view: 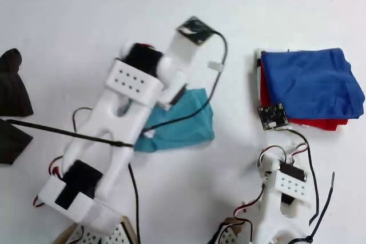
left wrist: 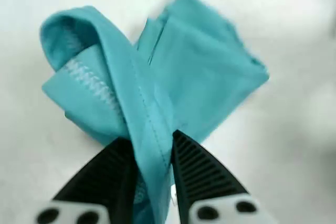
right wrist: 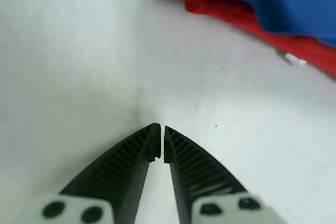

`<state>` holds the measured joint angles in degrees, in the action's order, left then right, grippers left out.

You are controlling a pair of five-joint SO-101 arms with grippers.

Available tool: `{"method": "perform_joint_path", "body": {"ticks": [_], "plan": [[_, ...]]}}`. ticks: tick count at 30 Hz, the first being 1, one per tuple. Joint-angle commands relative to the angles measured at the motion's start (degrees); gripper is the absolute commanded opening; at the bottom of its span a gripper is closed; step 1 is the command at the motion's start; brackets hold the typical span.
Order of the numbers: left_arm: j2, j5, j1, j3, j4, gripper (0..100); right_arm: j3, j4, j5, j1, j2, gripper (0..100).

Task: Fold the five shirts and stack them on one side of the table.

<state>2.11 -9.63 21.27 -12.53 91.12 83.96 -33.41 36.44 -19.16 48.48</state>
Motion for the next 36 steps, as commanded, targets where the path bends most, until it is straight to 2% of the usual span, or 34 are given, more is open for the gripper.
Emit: {"method": "perform_joint_path", "body": {"ticks": [1, 9, 13, 22, 25, 29, 32, 36], "plan": [[1.2, 0.3, 2.1, -0.7, -4.0, 3, -0.3, 1.0, -0.4, -0.5, 1.5, 2.0], [12.7, 0.3, 2.1, -0.8, -10.0, 4, -0.3, 1.0, -0.4, -0.5, 1.5, 2.0], [13.1, 0.3, 1.9, -1.5, -10.5, 16, -0.3, 1.0, -0.4, -0.5, 1.5, 2.0], [13.5, -0.1, -3.2, -15.7, 0.2, 17, -0.2, 1.0, -0.4, -0.5, 1.5, 2.0], [13.6, -0.1, -5.1, -12.4, 0.5, 16, -0.2, 0.8, -0.4, -0.5, 1.5, 2.0], [13.6, -0.2, -5.1, -4.5, -5.1, 6, -0.2, 0.8, -0.4, -0.5, 1.5, 2.0], [13.5, -0.2, -5.2, -0.3, -10.3, 6, -0.2, 0.8, -0.4, -0.5, 1.5, 2.0], [13.6, 0.1, -4.6, 3.5, -13.4, 6, -0.2, 0.9, -0.4, -0.5, 1.5, 2.0]]}}
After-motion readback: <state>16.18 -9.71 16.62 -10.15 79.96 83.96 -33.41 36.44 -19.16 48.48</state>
